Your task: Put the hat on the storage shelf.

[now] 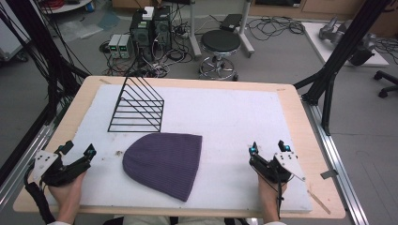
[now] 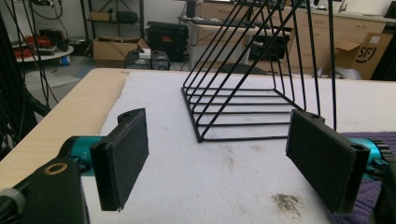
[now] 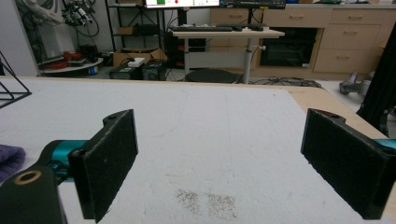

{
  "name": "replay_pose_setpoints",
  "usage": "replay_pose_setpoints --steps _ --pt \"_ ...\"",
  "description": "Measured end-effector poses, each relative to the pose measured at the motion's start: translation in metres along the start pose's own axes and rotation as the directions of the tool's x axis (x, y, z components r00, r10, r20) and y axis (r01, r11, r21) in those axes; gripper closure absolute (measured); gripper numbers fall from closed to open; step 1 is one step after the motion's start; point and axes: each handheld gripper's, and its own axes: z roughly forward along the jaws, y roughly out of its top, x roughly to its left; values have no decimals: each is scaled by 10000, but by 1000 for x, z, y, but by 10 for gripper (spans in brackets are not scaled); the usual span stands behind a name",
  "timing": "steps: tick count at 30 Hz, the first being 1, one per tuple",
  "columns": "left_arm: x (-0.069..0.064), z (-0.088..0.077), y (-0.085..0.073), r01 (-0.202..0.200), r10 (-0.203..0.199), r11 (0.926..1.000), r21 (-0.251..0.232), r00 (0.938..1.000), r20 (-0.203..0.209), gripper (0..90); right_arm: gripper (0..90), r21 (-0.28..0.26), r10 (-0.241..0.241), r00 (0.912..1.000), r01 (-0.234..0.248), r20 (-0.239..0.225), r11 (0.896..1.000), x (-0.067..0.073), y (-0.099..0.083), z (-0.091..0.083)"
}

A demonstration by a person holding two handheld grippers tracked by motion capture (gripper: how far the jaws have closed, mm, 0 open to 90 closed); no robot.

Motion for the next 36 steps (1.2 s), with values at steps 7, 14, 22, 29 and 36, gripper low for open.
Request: replay_pose_setpoints --steps 7,14,22,29,36 --pt "1 1 -1 154 -155 9999 76 9998 80 215 101 -25 1 10000 -1 34 10000 -1 0 0" --pt "1 1 -1 170 -171 9998 80 9998 90 215 101 22 12 10000 -12 24 10000 -1 0 0" --pt "-1 -1 1 417 -423 9990 172 9985 335 218 101 -74 119 9999 -119 5 9999 -2 0 0" --pt "-11 -4 13 15 -43 9994 351 9968 798 213 101 -18 155 9998 -155 -143 9999 -1 0 2" --pt "-24 -6 25 -421 338 9967 698 9927 1162 210 101 50 100 9998 -99 -191 9999 1 0 2"
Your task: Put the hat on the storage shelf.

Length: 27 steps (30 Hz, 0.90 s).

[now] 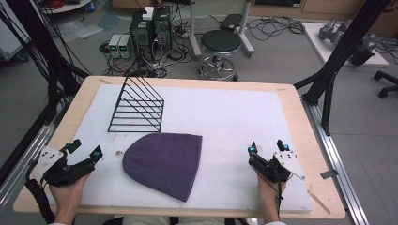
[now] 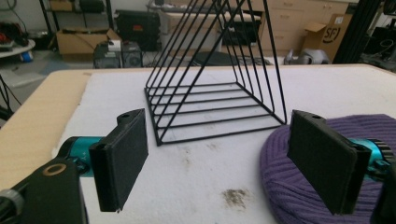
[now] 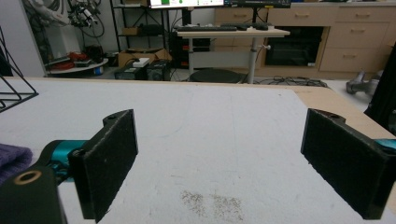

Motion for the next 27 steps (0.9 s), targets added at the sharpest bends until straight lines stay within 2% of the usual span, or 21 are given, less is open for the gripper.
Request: replay_pose_setpoints --steps 1,2,3,5,6,7,10,11,12,13,14,15,16,17,18,19,22,23,24,25,27 --pt "-3 2 2 72 -61 9989 457 9997 -234 212 101 -20 -9 10000 9 -20 10000 0 0 0" --pt "-3 2 2 72 -61 9989 457 9997 -234 216 101 -25 8 10000 -8 -67 10000 0 0 0" --pt "-6 5 3 73 -34 9955 945 9991 -411 218 101 3 14 9999 -14 -129 10000 0 0 1" --pt "-8 8 5 165 -109 9909 1332 9990 -427 219 101 -26 -26 9998 25 -208 10000 0 0 1" --pt "-8 8 5 165 -109 9909 1332 9990 -427 219 101 18 44 9997 -43 -240 10000 0 0 1" --pt "-11 11 10 242 -185 9866 1616 9992 -367 219 101 26 22 9997 -21 -246 10000 0 -1 2" --pt "-16 14 16 164 -111 9834 1805 9995 -304 218 101 45 48 9997 -47 -247 10000 0 -1 1" --pt "-20 17 22 40 1 9793 2026 9998 -202 216 102 30 7 9997 -6 -259 10000 -1 -1 2" --pt "-20 17 22 40 1 9793 2026 9998 -202 213 102 30 7 9997 -6 -259 10000 -1 -1 2" --pt "-25 20 28 -8 27 9744 2246 10000 -85 210 101 11 44 9996 -44 -267 10000 -1 -1 2" --pt "-25 20 28 -8 27 9744 2246 10000 -85 210 101 11 44 9996 -44 -267 10000 -1 -1 2" --pt "-29 21 33 -27 31 9702 2421 10000 -15 209 101 -40 124 9996 -125 -271 9999 0 0 1" --pt "-29 21 33 -27 31 9702 2421 10000 -15 209 101 -46 130 9995 -131 -285 9999 0 0 1" --pt "-33 23 36 -71 94 9653 2610 9999 -74 210 101 -47 126 9995 -127 -289 9999 0 0 1" --pt "-33 23 36 -71 94 9653 2610 9999 -74 210 101 -47 126 9995 -127 -289 9999 0 0 1" --pt "-35 25 37 -67 121 9609 2769 9998 -180 209 101 -65 58 9995 -61 -323 10000 -1 0 1" --pt "-37 28 37 87 -4 9565 2915 9996 -285 210 101 -49 58 9994 -60 -342 10000 -1 0 1" --pt "-38 30 35 199 -96 9514 3072 9993 -348 210 101 -62 37 9994 -39 -338 10000 -1 0 2" --pt "-38 30 35 199 -96 9514 3072 9993 -348 210 101 -62 37 9994 -39 -338 10000 -1 0 2" --pt "-39 33 33 295 -167 9444 3275 9990 -418 210 101 -33 50 9994 -51 -352 10000 -1 0 2" --pt "-40 35 32 379 -234 9418 3340 9986 -475 210 101 -3 84 9993 -84 -361 10000 -1 -1 2"
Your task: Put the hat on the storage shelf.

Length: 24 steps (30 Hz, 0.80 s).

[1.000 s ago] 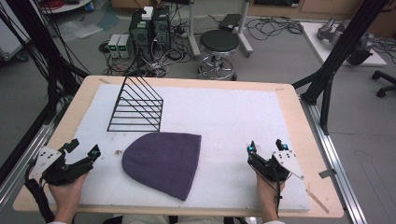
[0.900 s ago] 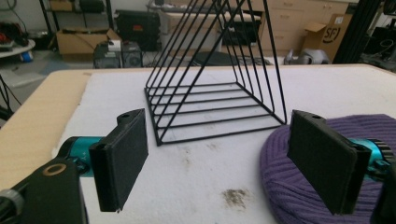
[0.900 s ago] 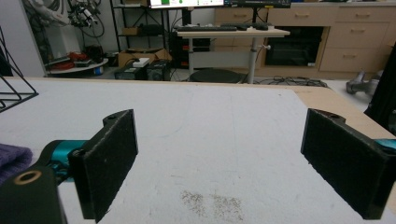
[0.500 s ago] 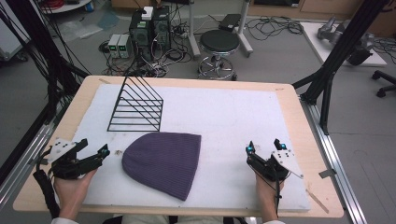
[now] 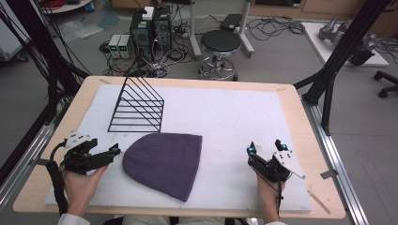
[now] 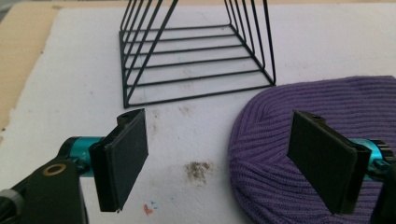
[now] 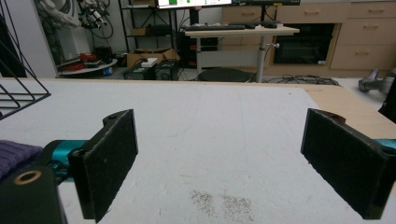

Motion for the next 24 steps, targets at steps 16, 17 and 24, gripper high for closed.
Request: replay_pose_setpoints --steps 16,17,24 --pt "-20 25 -20 724 -722 9913 1100 9974 -61 210 101 33 23 9999 -23 -154 10000 0 0 0" --pt "-22 26 -22 738 -734 9906 1155 9973 -74 210 101 32 13 9999 -12 -162 10000 0 0 0" --pt "-30 34 -27 814 -769 9837 1602 9965 -341 209 101 96 41 9997 -38 -245 9999 1 0 1"
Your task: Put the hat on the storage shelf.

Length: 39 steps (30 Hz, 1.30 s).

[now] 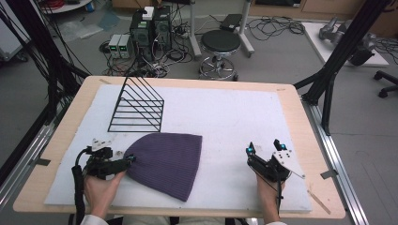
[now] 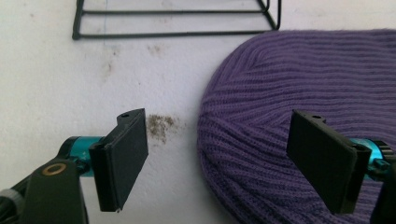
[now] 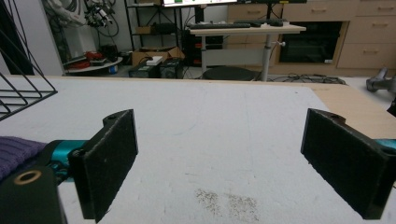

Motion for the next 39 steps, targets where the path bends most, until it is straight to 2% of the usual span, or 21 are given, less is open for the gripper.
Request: replay_pose_setpoints --steps 4,7,14,18,22,28,29,31,34,39 --pt "-7 5 -3 20 -19 9998 186 10000 -52 208 101 15 -24 10000 24 0 10000 0 0 1" --pt "-10 5 -5 250 -259 9988 426 9995 201 207 101 0 -43 10000 43 11 10000 0 0 0" --pt "-12 7 -12 492 -496 9972 560 9988 55 204 101 -26 -89 10000 89 -25 10000 0 0 1" --pt "-22 15 -15 473 -495 9950 880 9985 239 201 101 43 -65 10000 65 -29 10000 1 0 1" --pt "-28 19 -15 748 -746 9947 707 9972 -52 153 102 -184 -101 9998 104 159 9998 -1 1 -1" --pt "-31 20 -16 778 -763 9951 607 9967 -260 167 102 -121 -53 9999 55 144 9999 0 1 0" --pt "-32 19 -16 713 -698 9960 534 9971 -304 181 102 -127 -83 9999 85 147 9999 0 1 -1" --pt "-34 19 -18 521 -512 9981 327 9983 -265 269 102 -167 -75 9999 78 155 9998 0 1 -1" --pt "-34 19 -19 561 -560 9984 89 9983 -172 380 102 -179 -51 9996 56 261 9998 0 1 -1" --pt "-27 19 -19 765 -768 9970 69 9950 638 674 102 -187 -100 9993 106 350 9998 -2 1 -1"
